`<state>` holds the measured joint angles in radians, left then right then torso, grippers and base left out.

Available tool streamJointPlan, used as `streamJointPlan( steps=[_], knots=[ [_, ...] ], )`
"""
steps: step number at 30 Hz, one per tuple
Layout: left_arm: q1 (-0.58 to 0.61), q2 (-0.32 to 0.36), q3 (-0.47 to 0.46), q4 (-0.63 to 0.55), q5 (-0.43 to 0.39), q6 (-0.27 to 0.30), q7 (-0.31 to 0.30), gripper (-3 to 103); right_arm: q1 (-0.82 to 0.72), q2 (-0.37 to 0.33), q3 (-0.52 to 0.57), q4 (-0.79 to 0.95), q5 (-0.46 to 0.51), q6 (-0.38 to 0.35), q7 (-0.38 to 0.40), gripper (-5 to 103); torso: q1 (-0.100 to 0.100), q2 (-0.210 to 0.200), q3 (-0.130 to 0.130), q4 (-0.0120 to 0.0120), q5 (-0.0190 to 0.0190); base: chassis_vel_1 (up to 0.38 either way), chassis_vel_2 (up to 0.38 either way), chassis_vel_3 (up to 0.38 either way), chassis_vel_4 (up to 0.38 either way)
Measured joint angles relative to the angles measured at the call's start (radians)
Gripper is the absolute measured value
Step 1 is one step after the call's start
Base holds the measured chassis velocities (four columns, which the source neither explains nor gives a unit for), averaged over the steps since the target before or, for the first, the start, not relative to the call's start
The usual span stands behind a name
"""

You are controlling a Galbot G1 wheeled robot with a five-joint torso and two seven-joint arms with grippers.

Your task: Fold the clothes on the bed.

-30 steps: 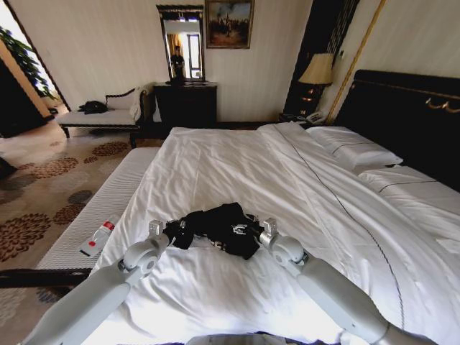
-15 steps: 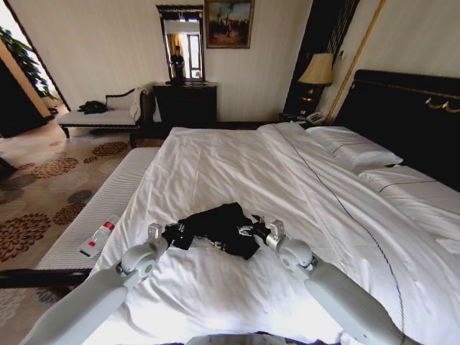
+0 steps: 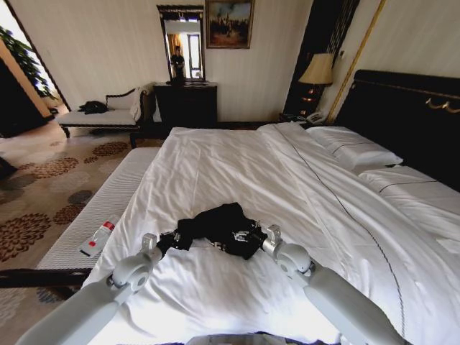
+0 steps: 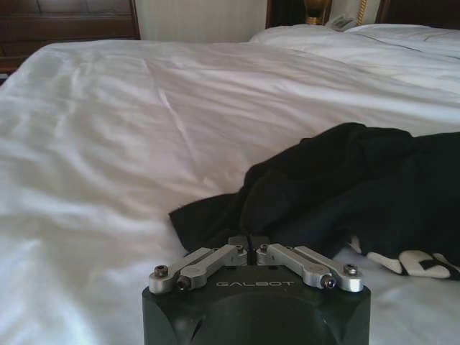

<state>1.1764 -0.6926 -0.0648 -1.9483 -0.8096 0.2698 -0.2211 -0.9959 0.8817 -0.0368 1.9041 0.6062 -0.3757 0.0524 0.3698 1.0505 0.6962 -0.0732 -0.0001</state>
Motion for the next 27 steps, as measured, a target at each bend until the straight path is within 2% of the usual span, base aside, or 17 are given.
streamJointPlan(
  steps=[11, 13, 15, 18, 19, 22, 24, 25, 27],
  knots=[
    [-0.006, -0.012, 0.006, 0.006, 0.001, -0.001, 0.002, 1, 0.127, -0.005, -0.074, -0.104, 0.043, 0.013, -0.007, 101, 0.0, 0.0, 0.0, 0.0001, 0.0001, 0.0, 0.0, 0.0, 0.0],
    [-0.004, -0.012, 0.004, 0.007, 0.001, -0.001, 0.004, 1, 0.135, 0.0, -0.091, -0.125, 0.04, 0.013, -0.007, 91, 0.0, 0.0, 0.0, 0.0002, 0.0001, 0.0, 0.0, 0.0, 0.0],
    [-0.004, -0.013, 0.004, 0.007, 0.001, -0.001, 0.005, 1, 0.134, 0.001, -0.092, -0.13, 0.037, 0.013, -0.007, 91, 0.0, 0.0, 0.0, 0.0001, 0.0, 0.0, 0.0, 0.0, 0.0],
    [-0.011, -0.016, 0.008, 0.009, 0.001, -0.002, 0.007, 1, 0.124, 0.001, -0.088, -0.14, 0.032, 0.014, -0.007, 75, 0.0, 0.0, 0.0, -0.0001, 0.0002, 0.0, 0.0, 0.0, 0.0],
    [-0.011, -0.016, 0.008, 0.009, 0.001, -0.002, 0.007, 1, 0.124, 0.001, -0.088, -0.14, 0.032, 0.014, -0.007, 75, 0.0, 0.0, 0.0, -0.0001, 0.0002, 0.0, 0.0, 0.0, 0.0],
    [-0.016, -0.021, 0.012, 0.016, 0.002, -0.002, 0.01, 1, 0.11, -0.005, -0.081, -0.126, 0.033, 0.014, -0.004, 61, 0.0, 0.0, 0.0, -0.0001, 0.0001, 0.0, 0.0, 0.0, 0.0],
    [-0.016, -0.022, 0.013, 0.017, 0.002, -0.002, 0.01, 1, 0.108, -0.006, -0.08, -0.123, 0.033, 0.014, -0.003, 61, 0.0, 0.0, 0.0, -0.0001, 0.0001, 0.0, 0.0, 0.0, 0.0],
    [-0.017, -0.024, 0.014, 0.018, 0.003, -0.002, 0.011, 1, 0.103, -0.006, -0.079, -0.116, 0.033, 0.014, -0.003, 50, 0.0, 0.0, 0.0, 0.0, 0.0001, 0.0, 0.0, 0.0, 0.0],
    [-0.018, -0.025, 0.015, 0.018, 0.004, -0.002, 0.011, 1, 0.099, -0.007, -0.078, -0.113, 0.032, 0.014, -0.002, 50, 0.0, 0.0, 0.0, 0.0, 0.0001, 0.0, 0.0, 0.0, 0.0]
  ],
)
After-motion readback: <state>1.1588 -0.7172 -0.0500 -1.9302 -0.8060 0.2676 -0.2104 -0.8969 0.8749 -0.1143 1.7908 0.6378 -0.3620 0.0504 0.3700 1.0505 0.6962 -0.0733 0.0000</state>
